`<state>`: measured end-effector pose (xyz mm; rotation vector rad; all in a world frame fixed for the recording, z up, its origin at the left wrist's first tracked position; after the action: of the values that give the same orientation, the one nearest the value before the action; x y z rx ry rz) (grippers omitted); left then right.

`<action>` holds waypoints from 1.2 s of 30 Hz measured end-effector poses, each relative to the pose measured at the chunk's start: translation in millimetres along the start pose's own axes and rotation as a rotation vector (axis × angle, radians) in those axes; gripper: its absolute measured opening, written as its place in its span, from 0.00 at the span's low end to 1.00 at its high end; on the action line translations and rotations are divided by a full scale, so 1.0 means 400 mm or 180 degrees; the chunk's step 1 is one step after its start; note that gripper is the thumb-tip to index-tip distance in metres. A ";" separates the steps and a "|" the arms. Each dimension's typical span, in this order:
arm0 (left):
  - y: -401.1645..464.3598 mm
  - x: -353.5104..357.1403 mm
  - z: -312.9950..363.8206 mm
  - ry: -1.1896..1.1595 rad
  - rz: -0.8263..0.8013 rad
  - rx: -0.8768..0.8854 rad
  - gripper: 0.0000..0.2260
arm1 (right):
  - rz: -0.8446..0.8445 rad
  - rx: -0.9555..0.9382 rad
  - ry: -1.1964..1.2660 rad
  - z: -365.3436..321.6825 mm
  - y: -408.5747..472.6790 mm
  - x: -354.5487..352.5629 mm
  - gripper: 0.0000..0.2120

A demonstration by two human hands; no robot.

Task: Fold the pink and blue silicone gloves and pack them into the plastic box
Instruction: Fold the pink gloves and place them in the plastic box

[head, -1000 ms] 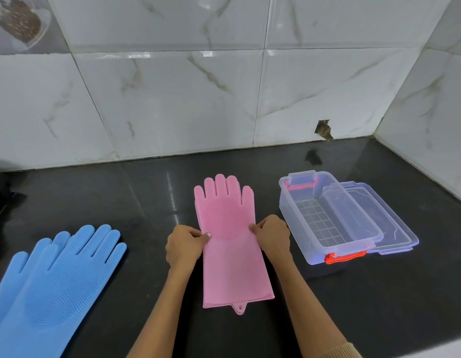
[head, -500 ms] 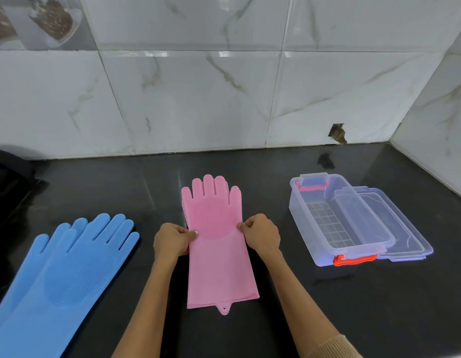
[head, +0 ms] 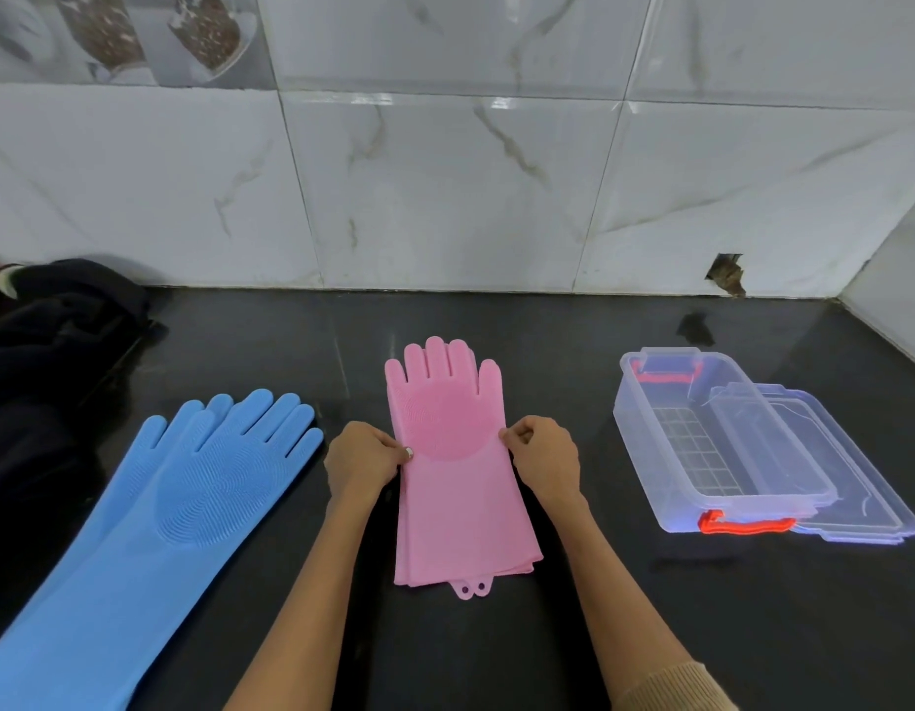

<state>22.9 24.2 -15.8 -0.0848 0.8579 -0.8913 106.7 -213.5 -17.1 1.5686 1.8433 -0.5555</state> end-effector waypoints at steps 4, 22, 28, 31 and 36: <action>-0.006 -0.006 0.000 0.0129 0.0282 0.0040 0.04 | -0.0048 0.0035 0.0293 0.009 -0.001 -0.001 0.10; -0.016 0.010 0.041 0.0852 0.0427 0.1491 0.05 | -0.0665 -0.1464 -0.0849 -0.078 -0.028 0.030 0.08; -0.025 0.029 0.008 0.2064 0.0472 0.2414 0.14 | -0.0992 -0.2363 -0.1536 -0.099 -0.054 0.040 0.17; 0.013 0.116 0.130 0.2387 0.0493 0.1878 0.16 | -0.1144 -0.2701 -0.1764 -0.116 -0.053 0.046 0.17; -0.053 0.156 0.318 0.1746 0.1633 0.1720 0.16 | -0.1137 -0.3136 -0.2026 -0.135 -0.061 0.035 0.16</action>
<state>117.0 -68.5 39.6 0.8493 1.0460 -0.6319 70.9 -171.5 8.8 0.3511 1.4972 -0.1796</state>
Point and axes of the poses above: each hand's wrist, its own y-axis towards the middle knuckle, its own x-axis out of the palm, z = x × y, the point moved 10 cm from there along y, towards the middle knuckle, and after that the axes turned 13 degrees about -x, right-handed, at the moved point
